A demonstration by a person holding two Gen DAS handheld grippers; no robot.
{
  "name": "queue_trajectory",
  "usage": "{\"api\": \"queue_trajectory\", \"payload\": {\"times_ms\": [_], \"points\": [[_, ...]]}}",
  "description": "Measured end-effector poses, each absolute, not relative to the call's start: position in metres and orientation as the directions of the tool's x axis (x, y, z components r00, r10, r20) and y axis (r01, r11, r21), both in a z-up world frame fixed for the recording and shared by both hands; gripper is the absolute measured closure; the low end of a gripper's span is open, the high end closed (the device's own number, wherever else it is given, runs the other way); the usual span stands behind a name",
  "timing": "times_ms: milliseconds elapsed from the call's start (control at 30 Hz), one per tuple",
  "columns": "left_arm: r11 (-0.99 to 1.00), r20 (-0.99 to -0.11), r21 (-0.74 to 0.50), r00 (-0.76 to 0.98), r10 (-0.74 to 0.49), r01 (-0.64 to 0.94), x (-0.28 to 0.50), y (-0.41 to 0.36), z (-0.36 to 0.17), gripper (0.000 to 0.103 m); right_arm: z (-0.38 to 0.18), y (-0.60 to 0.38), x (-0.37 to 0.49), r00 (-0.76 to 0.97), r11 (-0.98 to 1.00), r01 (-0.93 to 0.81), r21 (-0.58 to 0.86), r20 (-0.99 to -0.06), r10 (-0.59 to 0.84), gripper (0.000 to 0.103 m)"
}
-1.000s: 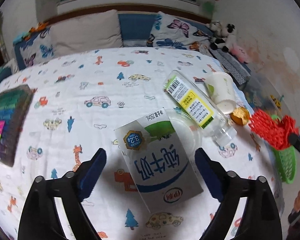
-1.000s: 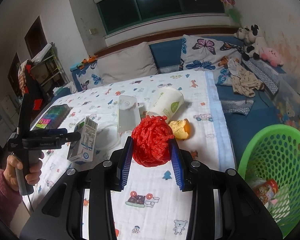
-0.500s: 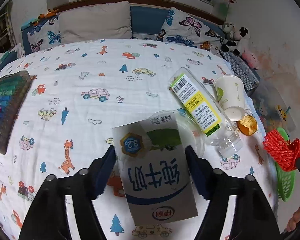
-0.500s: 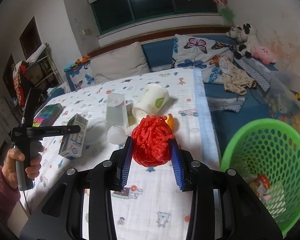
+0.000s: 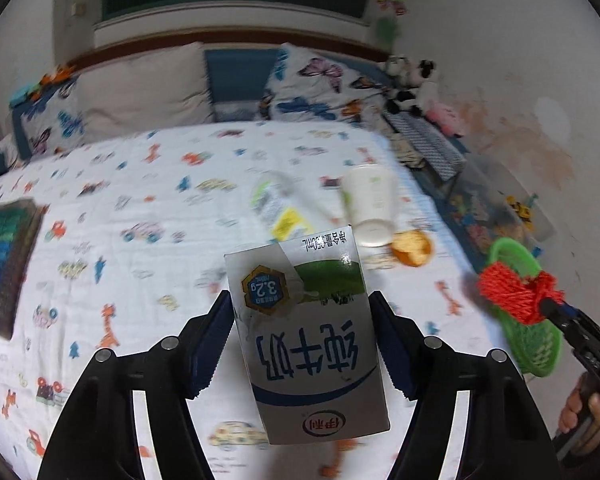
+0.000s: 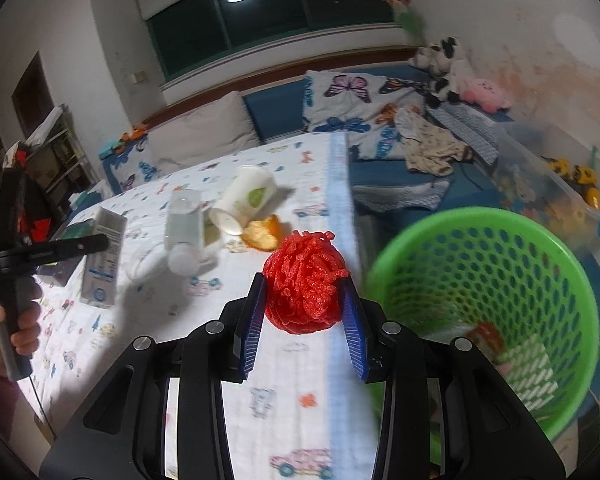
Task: Collect trash
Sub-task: 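Drop the red net into the basket with the right tool while the left tool drops the milk carton in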
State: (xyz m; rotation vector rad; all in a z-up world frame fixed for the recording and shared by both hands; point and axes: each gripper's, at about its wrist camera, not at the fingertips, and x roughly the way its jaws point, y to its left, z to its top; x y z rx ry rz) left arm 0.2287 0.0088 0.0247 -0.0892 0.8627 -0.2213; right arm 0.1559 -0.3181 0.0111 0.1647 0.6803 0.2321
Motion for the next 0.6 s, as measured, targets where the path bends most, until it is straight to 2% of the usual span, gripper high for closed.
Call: {"api": "queue_trajectory", "payload": {"times_ms": [367,600], "points": [[0.915,-0.716,-0.205,0.585,-0.382,0.346,0.221,-0.089,0.044,0.037,-0.003,-0.384,0.134,0.763,0.982,0.007,0.186,-0.636,0.115,0.065],[0.872,-0.709,-0.196,0.549,-0.443,0.449,0.218,-0.155,0.047,0.037,-0.022,-0.417,0.124,0.739,0.975,0.087,0.204,-0.669,0.074,0.063]]}}
